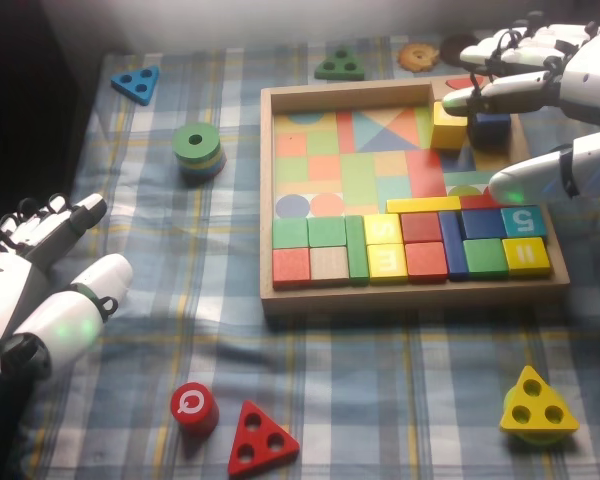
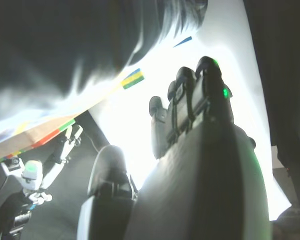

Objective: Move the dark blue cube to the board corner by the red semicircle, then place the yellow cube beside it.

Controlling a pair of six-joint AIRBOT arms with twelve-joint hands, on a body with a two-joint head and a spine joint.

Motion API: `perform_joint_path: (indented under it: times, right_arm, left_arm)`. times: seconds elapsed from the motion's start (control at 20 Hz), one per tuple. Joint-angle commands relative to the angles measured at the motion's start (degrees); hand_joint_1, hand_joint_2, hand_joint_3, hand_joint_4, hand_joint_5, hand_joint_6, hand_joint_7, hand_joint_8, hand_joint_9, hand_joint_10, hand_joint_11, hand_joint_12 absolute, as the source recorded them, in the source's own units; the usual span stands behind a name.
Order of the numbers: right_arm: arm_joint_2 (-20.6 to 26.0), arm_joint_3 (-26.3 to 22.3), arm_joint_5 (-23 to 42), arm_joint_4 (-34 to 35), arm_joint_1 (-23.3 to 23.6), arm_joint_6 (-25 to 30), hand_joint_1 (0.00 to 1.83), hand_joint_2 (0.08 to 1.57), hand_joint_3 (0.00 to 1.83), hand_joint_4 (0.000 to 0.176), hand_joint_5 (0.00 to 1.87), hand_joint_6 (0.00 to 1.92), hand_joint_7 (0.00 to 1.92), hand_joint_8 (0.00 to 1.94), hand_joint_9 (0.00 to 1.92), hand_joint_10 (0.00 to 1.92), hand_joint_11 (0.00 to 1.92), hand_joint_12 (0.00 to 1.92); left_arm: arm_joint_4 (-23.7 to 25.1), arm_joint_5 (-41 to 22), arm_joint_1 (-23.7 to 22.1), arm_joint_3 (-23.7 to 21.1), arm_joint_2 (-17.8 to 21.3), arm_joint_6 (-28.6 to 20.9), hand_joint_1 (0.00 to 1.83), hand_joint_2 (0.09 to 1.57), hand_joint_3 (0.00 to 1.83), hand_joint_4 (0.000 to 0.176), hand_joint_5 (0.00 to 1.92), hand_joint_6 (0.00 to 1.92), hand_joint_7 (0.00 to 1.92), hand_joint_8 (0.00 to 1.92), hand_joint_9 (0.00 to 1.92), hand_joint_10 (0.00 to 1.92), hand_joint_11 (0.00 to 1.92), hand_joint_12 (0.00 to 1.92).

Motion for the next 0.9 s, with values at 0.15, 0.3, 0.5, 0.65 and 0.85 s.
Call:
perform_joint_path:
  times: [0.15, 0.3, 0.5, 0.65, 0.85]
  right_arm:
    - [4.91, -8.37, 12.97, 18.59, -3.31, -20.02, 0.00, 1.03, 0.02, 0.068, 0.27, 0.01, 0.02, 0.01, 0.00, 0.00, 0.00, 0.00]
    - [7.71, -13.54, 26.42, 32.76, -13.56, -26.77, 0.00, 1.07, 0.02, 0.056, 0.28, 0.00, 0.07, 0.00, 0.00, 0.00, 0.00, 0.00]
    - [8.59, -18.44, 46.48, 51.06, -30.22, -29.93, 0.00, 1.11, 0.03, 0.000, 0.25, 0.00, 0.09, 0.01, 0.00, 0.00, 0.00, 0.00]
    - [7.12, -22.70, 61.24, 63.43, -42.68, -30.10, 0.00, 1.11, 0.01, 0.000, 0.26, 0.00, 0.13, 0.02, 0.01, 0.00, 0.00, 0.00]
    - [5.06, -24.67, 66.96, 67.57, -44.57, -30.10, 0.00, 1.16, 0.03, 0.000, 0.23, 0.00, 0.13, 0.01, 0.01, 0.01, 0.00, 0.00]
  left_arm:
    - [2.77, -7.55, -0.28, 0.00, 0.48, -0.38, 0.14, 1.41, 0.00, 0.039, 0.33, 0.01, 0.16, 0.00, 0.13, 0.00, 0.00, 0.00]
    - [3.66, -8.85, -0.24, -0.46, 1.21, -0.37, 0.20, 1.43, 0.01, 0.010, 0.37, 0.02, 0.20, 0.01, 0.17, 0.02, 0.00, 0.00]
    - [4.36, -10.36, -0.31, -1.01, 1.85, -0.35, 0.20, 1.44, 0.01, 0.003, 0.38, 0.01, 0.21, 0.01, 0.16, 0.01, 0.00, 0.00]
    - [4.28, -10.83, -0.75, -1.42, 2.20, -0.35, 0.23, 1.44, 0.01, 0.000, 0.39, 0.01, 0.20, 0.00, 0.13, 0.00, 0.00, 0.00]
    - [3.87, -12.93, 0.40, -2.23, 2.53, -0.35, 0.23, 1.44, 0.00, 0.000, 0.38, 0.00, 0.18, 0.00, 0.10, 0.00, 0.00, 0.00]
